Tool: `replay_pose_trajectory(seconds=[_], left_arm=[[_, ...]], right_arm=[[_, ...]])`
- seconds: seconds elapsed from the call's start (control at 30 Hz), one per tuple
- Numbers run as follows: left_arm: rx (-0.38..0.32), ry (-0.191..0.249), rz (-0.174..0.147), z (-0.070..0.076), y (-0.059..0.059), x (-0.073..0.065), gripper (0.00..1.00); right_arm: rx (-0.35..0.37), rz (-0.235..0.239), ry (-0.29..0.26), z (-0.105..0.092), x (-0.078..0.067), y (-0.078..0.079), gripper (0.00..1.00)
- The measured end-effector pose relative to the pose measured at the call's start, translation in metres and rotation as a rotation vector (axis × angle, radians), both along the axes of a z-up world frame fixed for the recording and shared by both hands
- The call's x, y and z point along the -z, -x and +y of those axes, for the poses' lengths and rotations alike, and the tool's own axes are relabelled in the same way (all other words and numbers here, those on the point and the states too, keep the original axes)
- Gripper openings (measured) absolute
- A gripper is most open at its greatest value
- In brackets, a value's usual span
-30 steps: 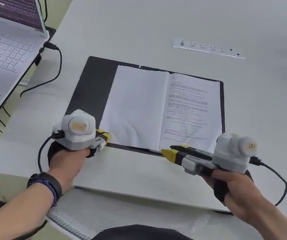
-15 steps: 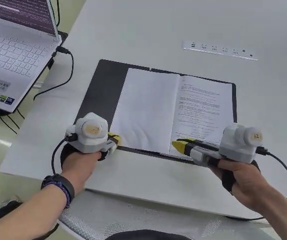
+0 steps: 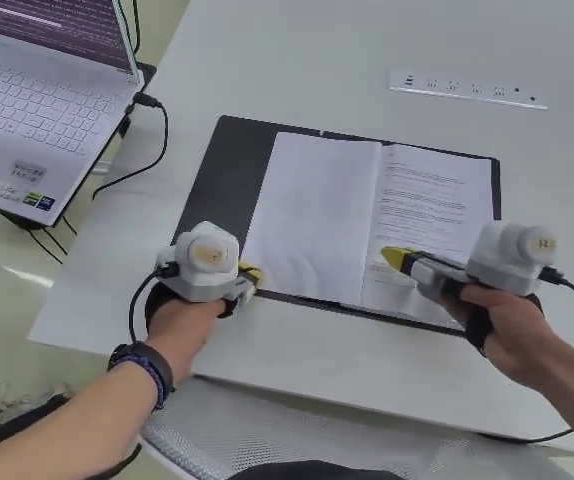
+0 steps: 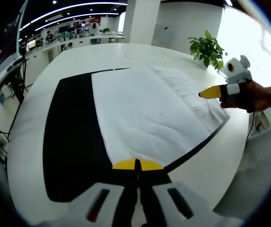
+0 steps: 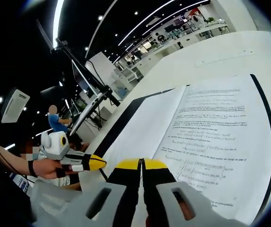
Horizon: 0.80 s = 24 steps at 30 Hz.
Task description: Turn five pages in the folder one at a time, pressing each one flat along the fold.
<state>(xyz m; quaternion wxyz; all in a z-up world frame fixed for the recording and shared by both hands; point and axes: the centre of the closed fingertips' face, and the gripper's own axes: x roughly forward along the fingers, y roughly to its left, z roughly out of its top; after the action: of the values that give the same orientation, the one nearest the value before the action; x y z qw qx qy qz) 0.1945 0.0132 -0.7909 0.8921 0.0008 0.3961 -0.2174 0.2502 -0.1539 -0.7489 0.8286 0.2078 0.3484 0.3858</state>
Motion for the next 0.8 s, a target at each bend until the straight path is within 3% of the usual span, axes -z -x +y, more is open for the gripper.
replay_pose_trajectory(seconds=[0.27, 0.43, 0.6, 0.8], left_arm=[[0.004, -0.013, 0.016, 0.000, -0.002, 0.003, 0.00], [-0.003, -0.009, 0.011, 0.001, -0.002, 0.003, 0.00], [-0.001, -0.008, 0.014, 0.001, -0.003, 0.003, 0.00], [0.000, -0.015, 0.015, 0.000, -0.003, 0.003, 0.00]], right_arm=[[0.043, 0.002, -0.037, 0.006, 0.005, -0.030, 0.00], [0.025, -0.005, -0.039, 0.020, 0.001, -0.036, 0.00], [0.071, 0.008, -0.078, 0.028, -0.002, -0.046, 0.00], [0.072, 0.025, -0.082, 0.036, 0.004, -0.049, 0.00]])
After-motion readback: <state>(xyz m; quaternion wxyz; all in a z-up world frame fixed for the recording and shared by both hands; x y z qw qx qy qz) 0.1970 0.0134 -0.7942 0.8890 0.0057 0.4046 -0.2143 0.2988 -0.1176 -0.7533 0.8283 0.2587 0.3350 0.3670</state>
